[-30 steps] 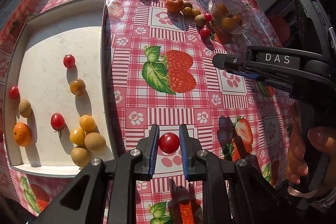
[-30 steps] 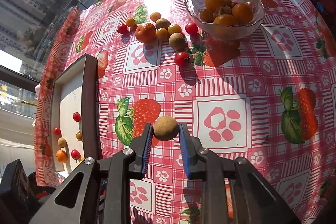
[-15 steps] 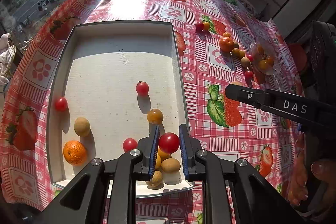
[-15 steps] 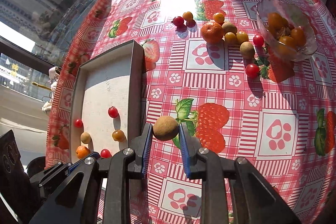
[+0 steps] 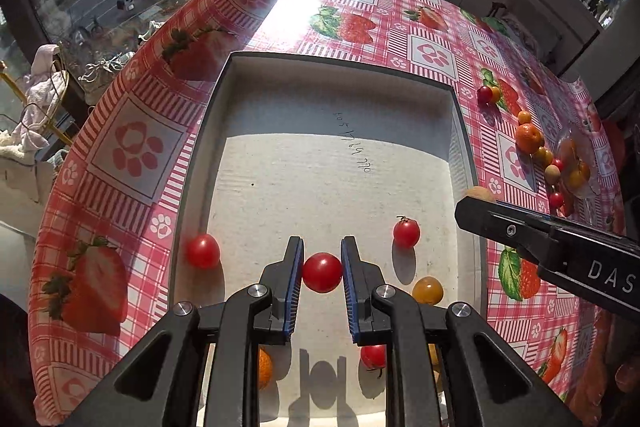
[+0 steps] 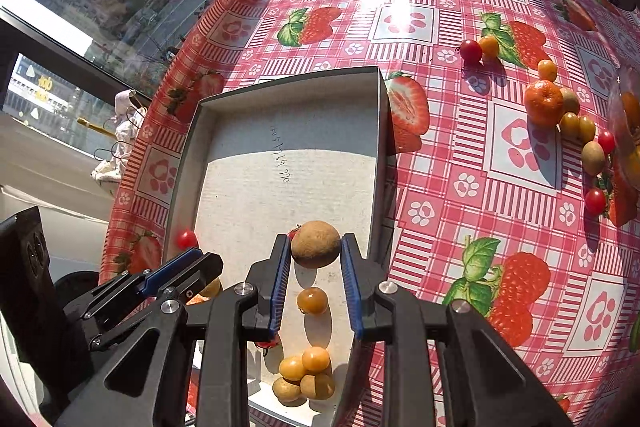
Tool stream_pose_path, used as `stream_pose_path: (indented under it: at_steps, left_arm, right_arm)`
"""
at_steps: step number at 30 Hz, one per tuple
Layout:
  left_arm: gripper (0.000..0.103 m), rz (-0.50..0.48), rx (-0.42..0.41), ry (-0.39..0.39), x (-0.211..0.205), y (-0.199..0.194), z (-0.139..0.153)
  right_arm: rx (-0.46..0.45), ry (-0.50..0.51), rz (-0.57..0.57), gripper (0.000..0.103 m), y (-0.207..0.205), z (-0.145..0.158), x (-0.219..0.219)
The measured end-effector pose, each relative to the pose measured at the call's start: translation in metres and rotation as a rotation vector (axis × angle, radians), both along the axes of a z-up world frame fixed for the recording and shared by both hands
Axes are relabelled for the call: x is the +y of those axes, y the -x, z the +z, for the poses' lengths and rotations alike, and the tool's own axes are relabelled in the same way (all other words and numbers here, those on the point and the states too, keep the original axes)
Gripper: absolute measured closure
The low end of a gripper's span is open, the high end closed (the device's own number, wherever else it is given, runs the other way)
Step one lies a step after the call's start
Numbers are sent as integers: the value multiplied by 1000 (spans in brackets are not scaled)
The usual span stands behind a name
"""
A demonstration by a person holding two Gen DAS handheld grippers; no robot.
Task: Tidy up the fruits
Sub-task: 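Open both tools to release the kiwi and red tomato into the tray, then raise both open tools away from the fruits in the tray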
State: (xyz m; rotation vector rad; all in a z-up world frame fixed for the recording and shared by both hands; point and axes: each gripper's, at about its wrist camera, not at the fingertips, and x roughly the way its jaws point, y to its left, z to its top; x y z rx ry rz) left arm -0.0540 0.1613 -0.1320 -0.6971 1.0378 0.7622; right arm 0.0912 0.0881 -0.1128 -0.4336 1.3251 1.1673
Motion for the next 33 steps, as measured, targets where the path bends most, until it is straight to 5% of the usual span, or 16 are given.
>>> stream_pose_path:
  at_steps: [21, 24, 27, 33]
  left_arm:
    - [79, -37, 128, -39, 14, -18, -31]
    - [25, -16, 139, -56, 15, -20, -31]
    - [24, -22, 139, -81, 14, -19, -26]
    - [24, -22, 162, -70, 13, -17, -25]
  right_arm:
    - [-138, 128, 102, 75, 7, -45, 53]
    - [-141, 128, 114, 69, 10, -46, 55]
    - [-125, 117, 121, 53, 12, -44, 58]
    - [-101, 87, 117, 38, 13, -33, 55]
